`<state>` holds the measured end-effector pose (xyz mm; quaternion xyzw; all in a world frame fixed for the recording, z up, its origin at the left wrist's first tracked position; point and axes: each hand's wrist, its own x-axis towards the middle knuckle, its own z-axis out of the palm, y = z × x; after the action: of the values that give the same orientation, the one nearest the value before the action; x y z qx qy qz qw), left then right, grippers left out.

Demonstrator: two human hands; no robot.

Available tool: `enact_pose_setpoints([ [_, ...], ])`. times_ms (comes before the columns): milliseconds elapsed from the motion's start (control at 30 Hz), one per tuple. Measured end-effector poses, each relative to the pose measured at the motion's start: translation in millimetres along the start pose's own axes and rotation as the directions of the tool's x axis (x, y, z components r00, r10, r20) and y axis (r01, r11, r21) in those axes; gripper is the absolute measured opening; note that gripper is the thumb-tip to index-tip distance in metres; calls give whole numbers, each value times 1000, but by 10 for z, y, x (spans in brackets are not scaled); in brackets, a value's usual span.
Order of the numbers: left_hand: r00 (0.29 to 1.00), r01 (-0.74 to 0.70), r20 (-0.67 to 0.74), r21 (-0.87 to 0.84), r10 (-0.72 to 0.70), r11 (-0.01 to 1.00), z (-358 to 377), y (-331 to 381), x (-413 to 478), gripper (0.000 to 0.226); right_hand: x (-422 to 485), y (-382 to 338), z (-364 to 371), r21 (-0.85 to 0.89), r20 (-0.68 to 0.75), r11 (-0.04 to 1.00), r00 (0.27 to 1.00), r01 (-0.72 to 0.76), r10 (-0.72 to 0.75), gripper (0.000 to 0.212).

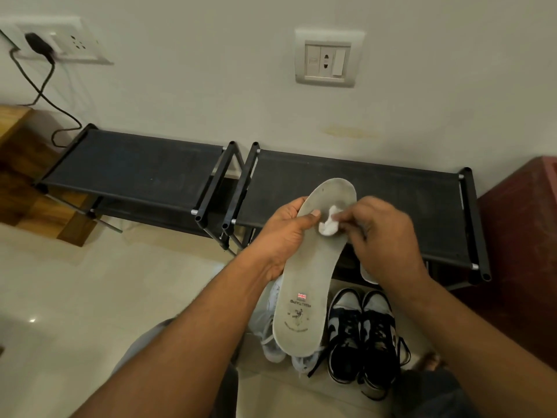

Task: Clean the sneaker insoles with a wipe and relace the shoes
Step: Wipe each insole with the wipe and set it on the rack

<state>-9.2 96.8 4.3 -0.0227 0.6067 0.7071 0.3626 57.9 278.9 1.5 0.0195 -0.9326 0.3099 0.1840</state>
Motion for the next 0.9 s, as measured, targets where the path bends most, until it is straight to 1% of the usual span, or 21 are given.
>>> enact_pose_setpoints([
  [33,1000,-5,-3,0,5,1000,-6,-10,0,24,-56,-50,34,2,76,999,996,49,-49,14],
  [67,1000,-10,-3,4,10,1000,-14,-29,5,24,-83,-49,47,18,112,998,991,68,-69,16],
  [100,1000,-13,3,8,13,1000,-18,-43,8,24,-69,-2,41,30,96,998,994,49,-52,17],
  [167,1000,-5,5,18,4,1000,-3,-46,19,24,5,93,-22,18,-26,999,999,-35,35,15],
  [200,1000,-1,2,18,1,1000,6,-39,20,24,30,102,-44,11,-60,998,996,-66,67,14],
  [233,1000,-3,-1,10,3,1000,13,-30,20,24,34,77,-44,13,-57,998,996,-64,65,14],
  [333,1000,-19,-22,-1,19,1000,21,-53,31,23,-46,-48,22,7,107,999,993,40,-40,16],
  [367,999,-20,-32,8,20,1000,19,-69,34,24,-39,-19,24,4,113,1000,993,31,-31,16],
  [433,999,-14,-46,36,16,999,20,-76,35,25,24,76,-17,-13,42,998,997,-64,64,19],
  [467,998,-15,-58,38,17,999,27,-69,35,25,42,85,-40,-18,34,995,994,-100,100,21],
  [500,997,-21,-71,29,23,999,28,-55,36,24,40,59,-43,-15,64,995,993,-101,102,21],
  [600,992,-32,-120,7,32,999,19,-55,45,23,-50,-111,8,59,261,998,965,-10,-6,17],
  [633,992,-32,-121,7,33,999,19,-71,48,23,-61,-111,12,66,274,998,962,-3,-15,16],
  [667,993,-33,-110,11,34,999,23,-84,49,23,-43,-67,4,51,236,999,972,-18,5,17],
  [733,996,-33,-82,32,35,999,57,-91,47,24,26,54,-54,-10,69,997,995,-77,77,17],
  [767,997,-36,-69,40,39,999,74,-80,44,25,51,80,-80,-26,-6,995,995,-98,98,17],
  [800,997,-42,-62,41,44,998,84,-73,43,26,58,71,-85,-29,-42,995,994,-100,99,16],
  [833,997,-47,-63,38,49,998,85,-67,43,25,48,34,-69,-30,-24,997,997,-77,76,16],
  [867,996,-49,-76,37,52,998,72,-71,50,24,19,-11,-39,-16,48,999,998,-32,33,17],
  [900,995,-48,-90,42,52,998,58,-81,54,24,-24,-55,-20,17,149,1000,989,7,-10,17],
])
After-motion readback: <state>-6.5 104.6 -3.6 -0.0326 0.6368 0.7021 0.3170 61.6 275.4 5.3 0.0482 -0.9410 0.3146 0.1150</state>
